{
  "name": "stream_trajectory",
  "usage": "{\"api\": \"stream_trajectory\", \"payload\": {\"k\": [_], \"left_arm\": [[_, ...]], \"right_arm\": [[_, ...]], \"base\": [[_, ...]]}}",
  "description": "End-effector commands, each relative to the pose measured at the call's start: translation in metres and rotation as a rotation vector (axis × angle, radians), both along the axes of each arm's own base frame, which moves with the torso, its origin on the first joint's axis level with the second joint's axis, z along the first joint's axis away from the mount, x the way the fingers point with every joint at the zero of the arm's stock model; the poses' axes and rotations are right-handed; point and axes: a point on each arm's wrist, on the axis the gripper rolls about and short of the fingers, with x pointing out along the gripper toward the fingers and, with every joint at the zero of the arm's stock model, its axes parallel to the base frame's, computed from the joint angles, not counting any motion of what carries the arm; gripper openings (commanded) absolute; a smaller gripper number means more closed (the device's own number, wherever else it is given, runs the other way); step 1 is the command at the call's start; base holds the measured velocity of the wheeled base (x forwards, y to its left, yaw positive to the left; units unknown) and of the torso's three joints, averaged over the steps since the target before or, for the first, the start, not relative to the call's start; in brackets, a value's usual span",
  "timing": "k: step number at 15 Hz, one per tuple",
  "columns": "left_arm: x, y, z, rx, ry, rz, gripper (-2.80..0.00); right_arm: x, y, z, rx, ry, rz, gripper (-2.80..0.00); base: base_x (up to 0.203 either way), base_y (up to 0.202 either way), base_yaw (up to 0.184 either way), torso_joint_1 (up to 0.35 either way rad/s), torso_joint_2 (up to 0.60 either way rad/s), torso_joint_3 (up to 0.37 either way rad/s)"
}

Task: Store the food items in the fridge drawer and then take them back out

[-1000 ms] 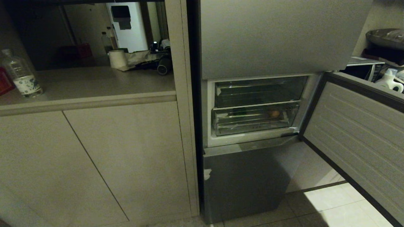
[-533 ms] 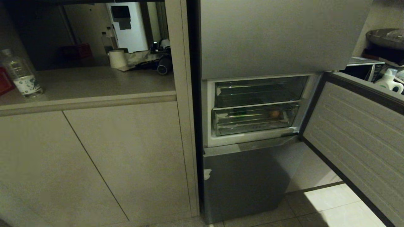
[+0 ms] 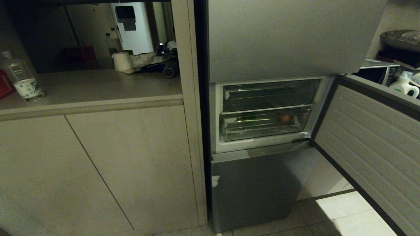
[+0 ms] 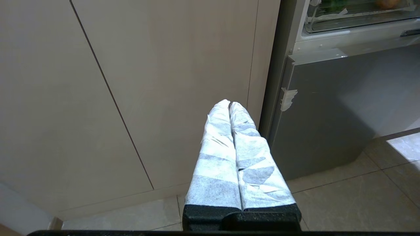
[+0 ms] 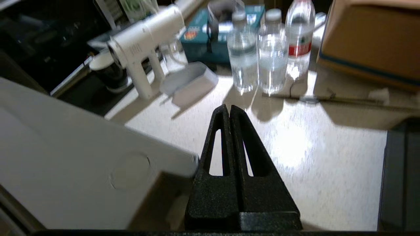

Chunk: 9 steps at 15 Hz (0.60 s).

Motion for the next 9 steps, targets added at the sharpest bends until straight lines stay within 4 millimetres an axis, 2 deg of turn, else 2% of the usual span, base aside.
{"api": "stream_trajectory", "payload": {"k": [1, 6, 9], "left_arm": [[0.000, 0.000, 0.000, 0.000, 0.001, 0.001, -2.80], [0.000, 0.000, 0.000, 0.000, 0.002, 0.001, -2.80], [0.000, 0.000, 0.000, 0.000, 0.000, 0.001, -2.80]], "right_arm": [[0.002, 0.005, 0.008, -0.055, -0.015, 0.023, -2.80], [0.004, 0.020, 0.023, -0.136, -0.036, 0.050, -2.80], [0.005, 0.015, 0.028, -0.142, -0.038, 0.040, -2.80]], "base": [[0.000, 0.000, 0.000, 0.000, 0.00, 0.000], [0.000, 0.000, 0.000, 0.000, 0.00, 0.000], [0.000, 0.000, 0.000, 0.000, 0.00, 0.000]]}}
